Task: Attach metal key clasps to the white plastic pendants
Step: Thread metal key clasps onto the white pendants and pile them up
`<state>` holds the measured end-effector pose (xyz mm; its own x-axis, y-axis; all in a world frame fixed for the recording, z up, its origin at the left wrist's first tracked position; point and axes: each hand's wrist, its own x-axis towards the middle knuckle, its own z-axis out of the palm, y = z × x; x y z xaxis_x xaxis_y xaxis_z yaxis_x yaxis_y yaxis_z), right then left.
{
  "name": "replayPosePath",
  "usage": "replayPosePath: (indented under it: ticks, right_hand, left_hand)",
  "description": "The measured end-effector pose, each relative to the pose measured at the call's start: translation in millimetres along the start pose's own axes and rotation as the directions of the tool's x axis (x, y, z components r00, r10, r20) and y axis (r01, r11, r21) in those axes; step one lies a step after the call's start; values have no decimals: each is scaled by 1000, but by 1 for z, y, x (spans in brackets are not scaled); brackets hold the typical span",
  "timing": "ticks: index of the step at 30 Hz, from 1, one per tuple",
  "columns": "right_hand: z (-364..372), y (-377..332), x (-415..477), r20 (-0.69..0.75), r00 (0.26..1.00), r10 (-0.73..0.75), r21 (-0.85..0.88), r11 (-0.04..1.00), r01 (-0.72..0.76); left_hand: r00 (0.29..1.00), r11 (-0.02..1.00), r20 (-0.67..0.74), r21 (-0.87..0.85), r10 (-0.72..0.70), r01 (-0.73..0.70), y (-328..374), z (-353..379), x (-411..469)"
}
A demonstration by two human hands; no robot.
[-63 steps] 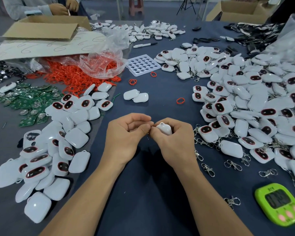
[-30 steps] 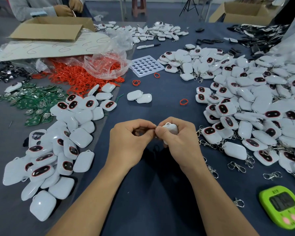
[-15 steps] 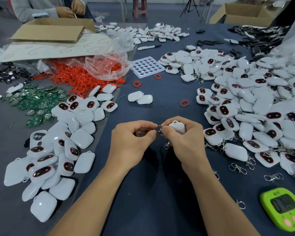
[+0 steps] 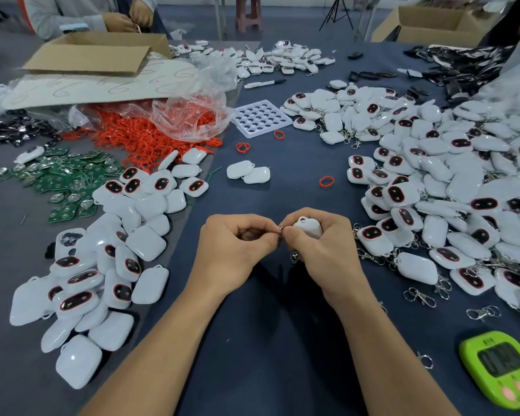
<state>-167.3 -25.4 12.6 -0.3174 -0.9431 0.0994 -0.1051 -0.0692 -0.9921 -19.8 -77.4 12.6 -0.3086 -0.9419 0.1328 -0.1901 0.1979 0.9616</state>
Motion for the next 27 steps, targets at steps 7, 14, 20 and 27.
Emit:
replayPosePath:
  ticks: [7,14,20,27]
  right_hand:
    - [-2,1,1,42,999,4,-6,1000,-4]
    - [-5,0,0,80,997,9,-16,1000,-8]
    - [-4,-2,-2,121,992,22,-54,998,-16]
    - [-2,2,-1,36,998,59,-43,997,-57]
  left_hand:
    - [999,1000,45,-13,-12,13,1,-2,0]
    - [997,1000,67,1,-31,31,-1,-4,0]
    - [1000,1000,22,3,14,-14,-1,-3,0]
    - [942,846,-296,532,160,23,-3,-14,4]
